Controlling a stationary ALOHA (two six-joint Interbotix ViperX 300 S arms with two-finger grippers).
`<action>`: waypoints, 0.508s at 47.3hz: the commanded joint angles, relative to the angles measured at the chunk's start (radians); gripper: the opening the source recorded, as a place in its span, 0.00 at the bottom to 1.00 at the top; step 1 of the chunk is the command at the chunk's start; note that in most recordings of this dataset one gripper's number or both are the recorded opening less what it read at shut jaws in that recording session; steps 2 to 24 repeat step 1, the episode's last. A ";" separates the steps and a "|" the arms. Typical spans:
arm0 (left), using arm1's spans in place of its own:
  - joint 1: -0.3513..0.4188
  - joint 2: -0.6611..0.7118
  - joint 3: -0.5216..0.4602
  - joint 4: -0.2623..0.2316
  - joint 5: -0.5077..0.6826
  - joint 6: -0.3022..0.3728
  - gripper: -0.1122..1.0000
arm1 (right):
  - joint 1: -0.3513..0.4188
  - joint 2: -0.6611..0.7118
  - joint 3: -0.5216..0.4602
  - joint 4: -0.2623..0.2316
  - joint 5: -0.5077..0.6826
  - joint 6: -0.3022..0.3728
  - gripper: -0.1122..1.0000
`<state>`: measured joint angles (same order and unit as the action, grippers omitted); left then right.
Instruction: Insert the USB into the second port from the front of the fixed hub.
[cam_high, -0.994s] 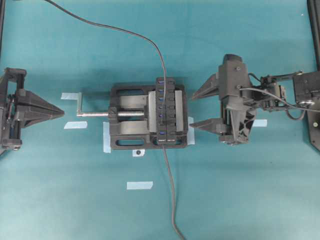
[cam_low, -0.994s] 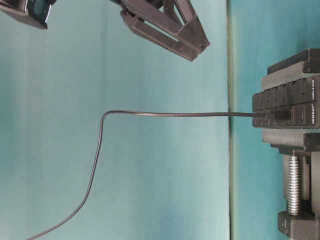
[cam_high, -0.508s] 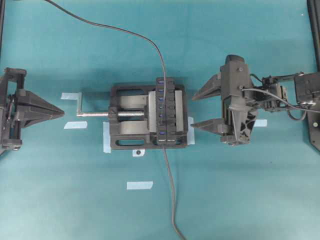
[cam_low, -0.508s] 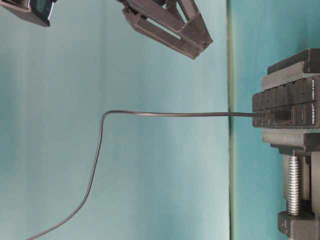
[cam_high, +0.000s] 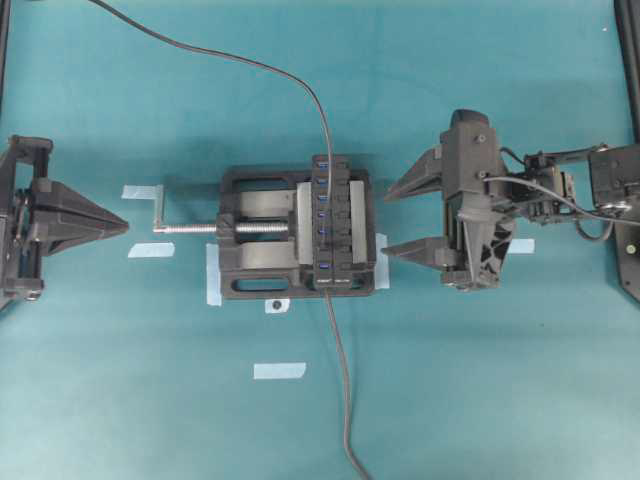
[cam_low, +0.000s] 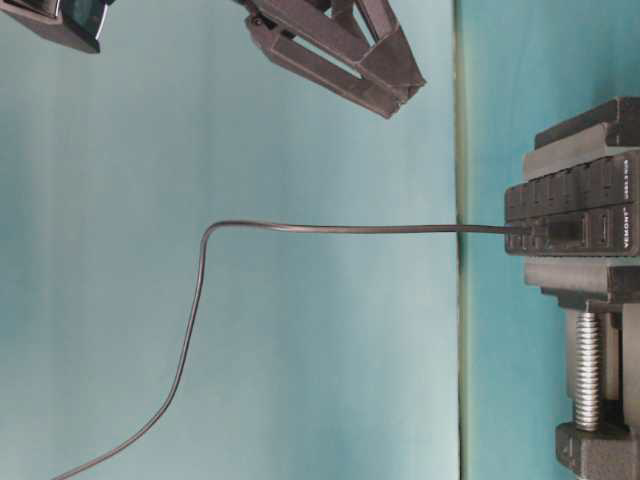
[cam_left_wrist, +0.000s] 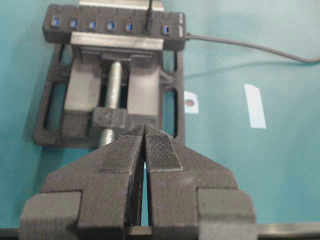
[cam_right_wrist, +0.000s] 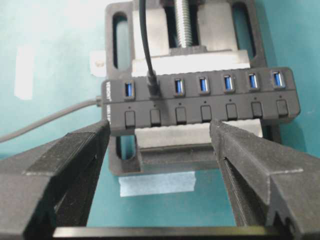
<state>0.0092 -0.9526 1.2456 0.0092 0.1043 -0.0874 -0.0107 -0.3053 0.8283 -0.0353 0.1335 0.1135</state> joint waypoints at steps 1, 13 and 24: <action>0.002 0.005 -0.017 0.002 -0.008 -0.002 0.10 | -0.002 -0.014 -0.009 0.000 -0.009 0.008 0.87; 0.002 0.005 -0.017 0.002 -0.008 -0.002 0.10 | -0.002 -0.014 -0.009 0.000 -0.009 0.008 0.87; 0.002 0.005 -0.017 0.002 -0.008 -0.002 0.10 | -0.002 -0.014 -0.009 0.000 -0.009 0.008 0.87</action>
